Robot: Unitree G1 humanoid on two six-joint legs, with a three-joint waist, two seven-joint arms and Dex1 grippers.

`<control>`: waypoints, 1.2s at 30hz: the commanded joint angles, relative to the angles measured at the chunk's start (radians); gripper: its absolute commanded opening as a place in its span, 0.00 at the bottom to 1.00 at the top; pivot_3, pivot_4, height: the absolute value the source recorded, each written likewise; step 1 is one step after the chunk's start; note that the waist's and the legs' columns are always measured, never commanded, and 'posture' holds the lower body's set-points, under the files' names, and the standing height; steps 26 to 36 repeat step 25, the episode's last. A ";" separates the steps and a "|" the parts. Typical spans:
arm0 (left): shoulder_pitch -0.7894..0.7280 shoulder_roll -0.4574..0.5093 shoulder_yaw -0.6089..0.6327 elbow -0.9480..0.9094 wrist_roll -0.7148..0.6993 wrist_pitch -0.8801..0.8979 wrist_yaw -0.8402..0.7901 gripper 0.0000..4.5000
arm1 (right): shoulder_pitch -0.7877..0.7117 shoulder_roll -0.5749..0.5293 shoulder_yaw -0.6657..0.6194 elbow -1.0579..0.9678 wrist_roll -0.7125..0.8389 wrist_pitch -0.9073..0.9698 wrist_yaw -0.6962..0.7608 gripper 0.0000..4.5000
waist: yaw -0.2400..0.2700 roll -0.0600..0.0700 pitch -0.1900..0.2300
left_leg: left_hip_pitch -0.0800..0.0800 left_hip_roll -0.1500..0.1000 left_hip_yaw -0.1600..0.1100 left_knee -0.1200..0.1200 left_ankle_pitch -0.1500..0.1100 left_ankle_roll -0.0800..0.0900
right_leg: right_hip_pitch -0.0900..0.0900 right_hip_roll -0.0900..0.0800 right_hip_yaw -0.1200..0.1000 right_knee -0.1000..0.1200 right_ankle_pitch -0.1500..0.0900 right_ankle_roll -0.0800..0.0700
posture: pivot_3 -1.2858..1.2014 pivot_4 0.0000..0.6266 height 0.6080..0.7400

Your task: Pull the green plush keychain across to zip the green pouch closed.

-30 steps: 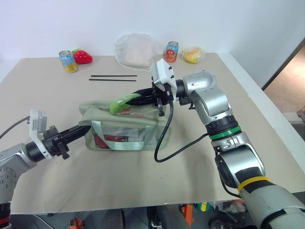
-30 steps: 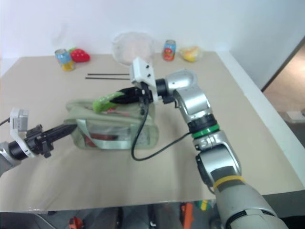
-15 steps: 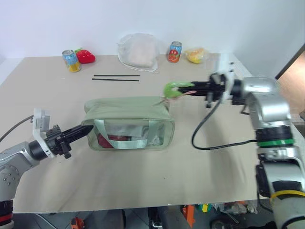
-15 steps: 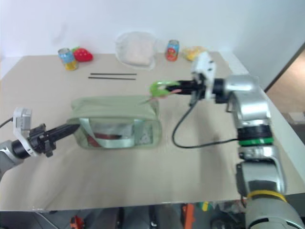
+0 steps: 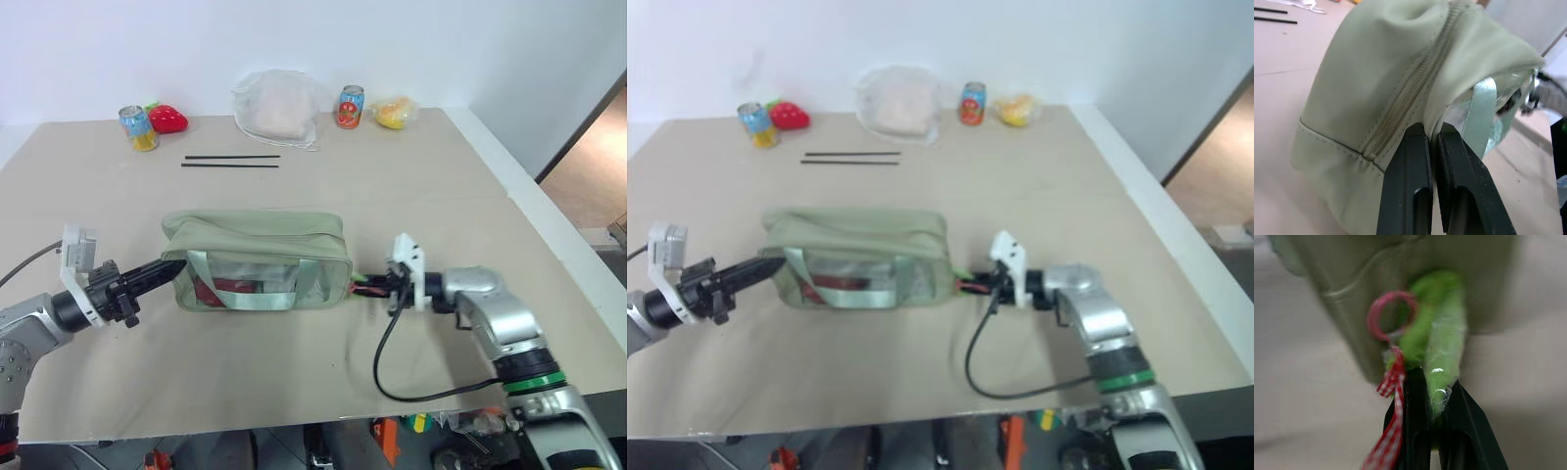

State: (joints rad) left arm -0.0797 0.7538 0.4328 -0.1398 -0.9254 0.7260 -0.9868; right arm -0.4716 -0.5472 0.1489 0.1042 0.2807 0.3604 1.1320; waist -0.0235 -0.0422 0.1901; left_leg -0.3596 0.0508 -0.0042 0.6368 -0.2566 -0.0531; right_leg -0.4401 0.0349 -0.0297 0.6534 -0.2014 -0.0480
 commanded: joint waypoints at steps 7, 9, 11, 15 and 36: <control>-0.038 -0.008 0.058 -0.002 -0.086 0.111 0.133 0.41 | -0.200 -0.038 -0.200 0.094 0.099 0.048 -0.060 0.58 | -0.001 -0.001 0.000 | 0.000 0.001 -0.002 0.001 0.001 0.001 | -0.001 0.003 0.000 0.000 0.001 0.001 | 0.52 0.24 1.00; -0.043 -0.006 0.076 -0.032 -0.115 0.129 0.157 0.50 | -0.213 -0.070 -0.235 0.093 0.134 0.092 -0.043 0.67 | 0.001 -0.001 0.000 | -0.001 0.001 -0.002 0.000 0.001 0.001 | -0.001 0.003 0.000 0.000 0.000 0.001 | 0.52 0.24 1.00; -0.044 -0.005 0.102 -0.072 -0.152 0.139 0.183 0.68 | -0.200 -0.119 -0.263 0.078 0.177 0.142 0.001 0.84 | 0.002 -0.001 0.000 | -0.002 0.001 -0.002 0.000 0.000 0.002 | -0.002 0.002 0.000 0.000 0.000 0.000 | 0.52 0.24 1.00; 0.002 -0.002 0.169 -0.135 -0.214 0.156 0.222 0.75 | -0.138 -0.215 -0.321 0.023 0.267 0.212 0.087 0.97 | 0.003 -0.001 0.000 | -0.006 0.001 -0.001 0.000 -0.002 0.003 | -0.003 0.001 0.000 -0.003 -0.001 -0.001 | 0.52 0.24 1.00; 0.175 -0.022 0.356 -0.017 -0.162 0.088 0.268 0.75 | -0.004 -0.256 -0.463 -0.121 0.414 0.335 0.024 0.97 | -0.005 -0.001 0.000 | -0.001 0.001 0.000 0.000 -0.003 0.003 | -0.002 0.003 0.001 -0.003 -0.001 0.000 | 0.52 0.24 1.00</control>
